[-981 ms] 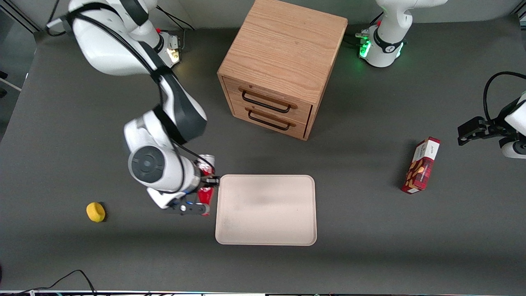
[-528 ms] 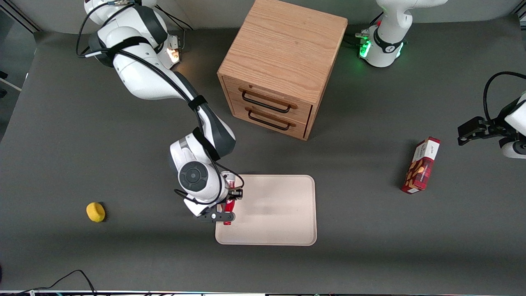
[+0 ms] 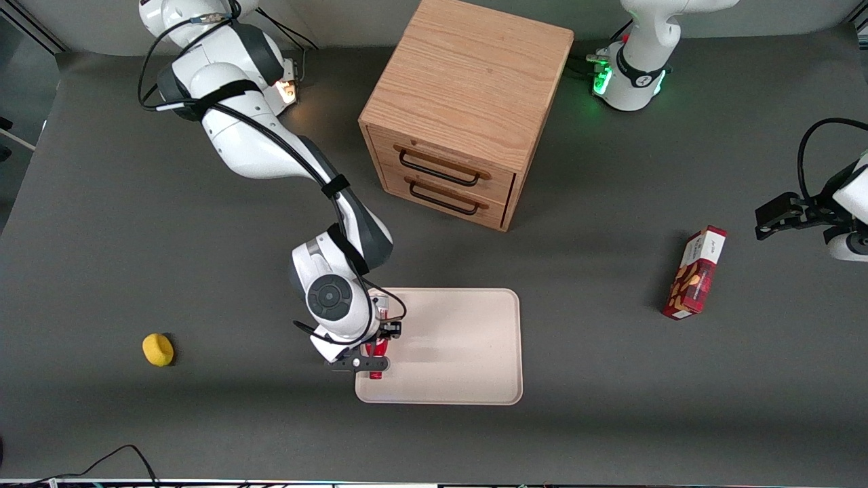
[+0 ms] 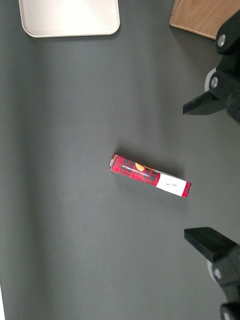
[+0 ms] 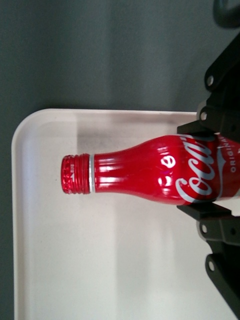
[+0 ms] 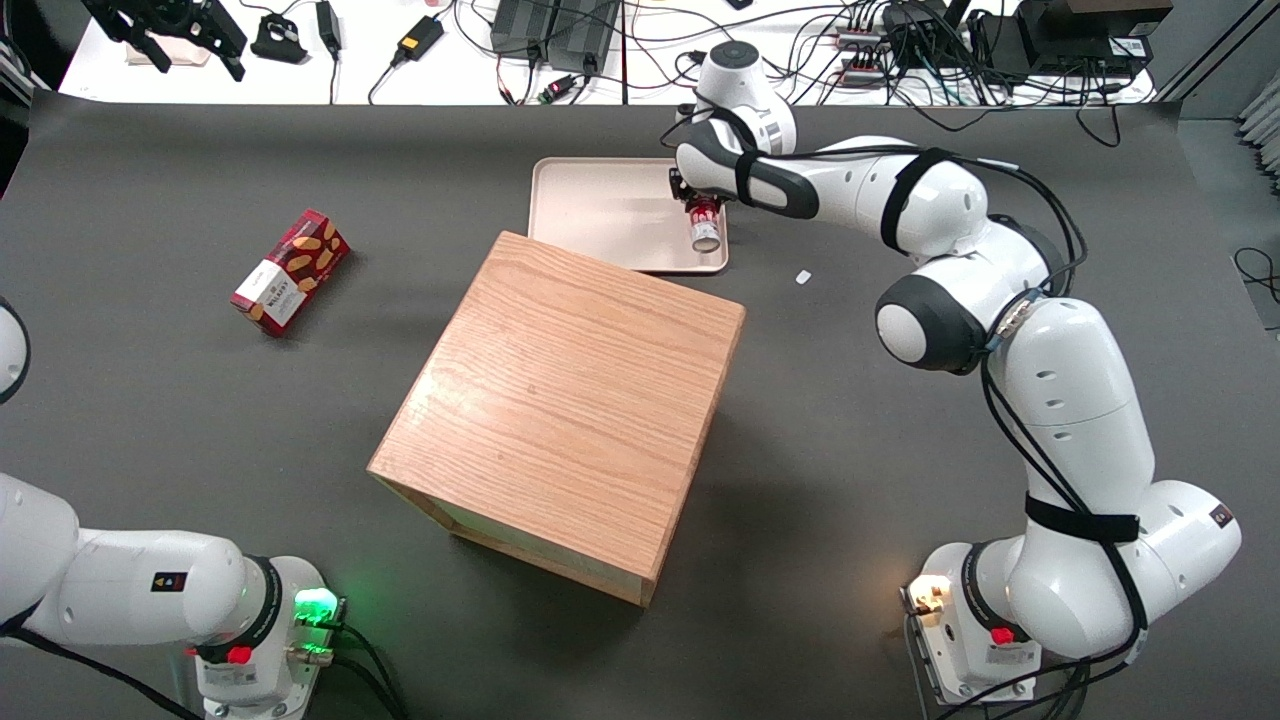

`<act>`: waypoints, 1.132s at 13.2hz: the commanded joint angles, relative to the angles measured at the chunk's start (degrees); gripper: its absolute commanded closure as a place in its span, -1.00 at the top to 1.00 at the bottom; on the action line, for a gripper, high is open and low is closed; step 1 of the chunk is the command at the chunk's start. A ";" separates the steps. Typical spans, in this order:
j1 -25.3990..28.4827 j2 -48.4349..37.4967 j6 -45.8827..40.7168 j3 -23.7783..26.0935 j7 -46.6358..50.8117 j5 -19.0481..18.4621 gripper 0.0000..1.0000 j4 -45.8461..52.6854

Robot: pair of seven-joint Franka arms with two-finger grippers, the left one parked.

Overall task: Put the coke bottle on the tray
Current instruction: 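Carry the upright bottle over the cream tray with the right gripper, then lower the bottle onto the tray and open the right gripper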

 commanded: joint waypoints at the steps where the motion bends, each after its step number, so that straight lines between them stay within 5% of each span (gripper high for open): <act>1: 1.13 1.97 0.91 -0.87 0.76 -1.54 -1.00 2.69; 2: 1.22 1.97 0.91 -0.87 0.76 -2.24 -0.94 2.69; 3: 1.22 1.97 0.91 -0.87 0.85 -2.34 -0.20 2.69; 4: 1.22 1.97 0.91 -0.87 0.93 -2.60 0.94 2.60; 15: 1.13 1.44 0.82 -0.87 1.29 -2.78 1.00 2.60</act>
